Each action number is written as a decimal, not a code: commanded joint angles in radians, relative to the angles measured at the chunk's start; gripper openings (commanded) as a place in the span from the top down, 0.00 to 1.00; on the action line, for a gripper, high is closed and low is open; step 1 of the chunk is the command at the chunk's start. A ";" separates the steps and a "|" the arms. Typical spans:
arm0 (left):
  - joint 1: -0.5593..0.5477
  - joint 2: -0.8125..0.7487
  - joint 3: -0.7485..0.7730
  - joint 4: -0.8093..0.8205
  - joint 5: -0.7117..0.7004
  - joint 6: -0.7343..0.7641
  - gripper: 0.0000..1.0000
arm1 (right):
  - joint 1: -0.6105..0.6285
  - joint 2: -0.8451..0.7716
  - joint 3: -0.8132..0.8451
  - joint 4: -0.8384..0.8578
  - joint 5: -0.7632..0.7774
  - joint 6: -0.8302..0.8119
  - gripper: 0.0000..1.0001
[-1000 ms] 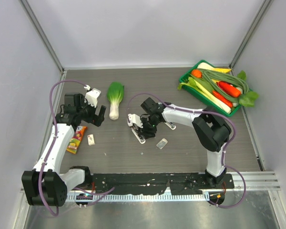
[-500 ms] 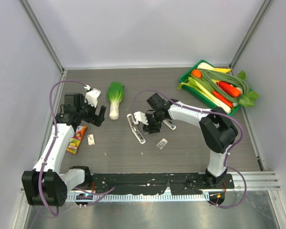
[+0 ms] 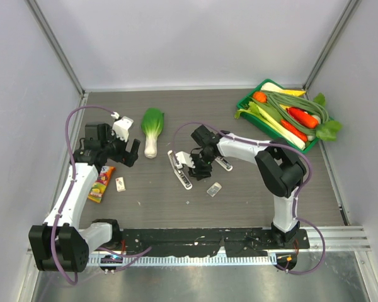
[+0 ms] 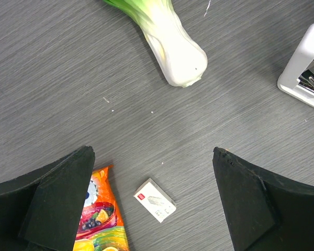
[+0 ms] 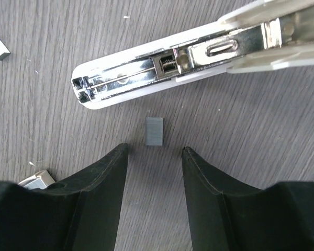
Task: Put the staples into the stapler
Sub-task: Pick up the staple from the center of the board.
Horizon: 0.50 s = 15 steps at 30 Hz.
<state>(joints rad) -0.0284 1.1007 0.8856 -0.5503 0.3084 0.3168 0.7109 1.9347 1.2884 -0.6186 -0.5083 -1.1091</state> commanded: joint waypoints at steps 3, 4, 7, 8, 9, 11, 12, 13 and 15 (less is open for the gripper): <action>0.007 0.001 0.004 0.036 0.023 -0.012 0.00 | 0.028 0.018 0.043 -0.020 -0.015 -0.021 0.51; 0.008 0.001 0.006 0.035 0.023 -0.012 0.00 | 0.032 0.021 0.045 -0.024 -0.013 -0.020 0.52; 0.008 -0.002 0.004 0.033 0.023 -0.013 0.00 | 0.032 0.030 0.048 -0.032 -0.018 -0.015 0.55; 0.008 -0.004 0.003 0.033 0.023 -0.012 0.00 | 0.033 0.033 0.049 -0.032 -0.018 -0.014 0.56; 0.008 -0.004 0.003 0.033 0.023 -0.013 0.00 | 0.033 0.038 0.051 -0.032 -0.018 -0.012 0.59; 0.008 -0.004 0.003 0.033 0.023 -0.013 0.00 | 0.033 0.044 0.054 -0.038 -0.015 -0.006 0.62; 0.008 -0.004 0.004 0.033 0.023 -0.013 0.00 | 0.033 0.047 0.057 -0.039 -0.012 -0.006 0.65; 0.008 -0.004 0.004 0.033 0.023 -0.013 0.00 | 0.033 0.049 0.055 -0.041 -0.009 -0.006 0.66; 0.008 -0.004 0.003 0.035 0.023 -0.012 0.00 | 0.033 0.049 0.052 -0.041 -0.006 -0.006 0.69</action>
<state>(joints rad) -0.0257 1.1007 0.8856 -0.5503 0.3119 0.3168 0.7387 1.9594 1.3209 -0.6403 -0.5186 -1.1110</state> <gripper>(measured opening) 0.996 0.336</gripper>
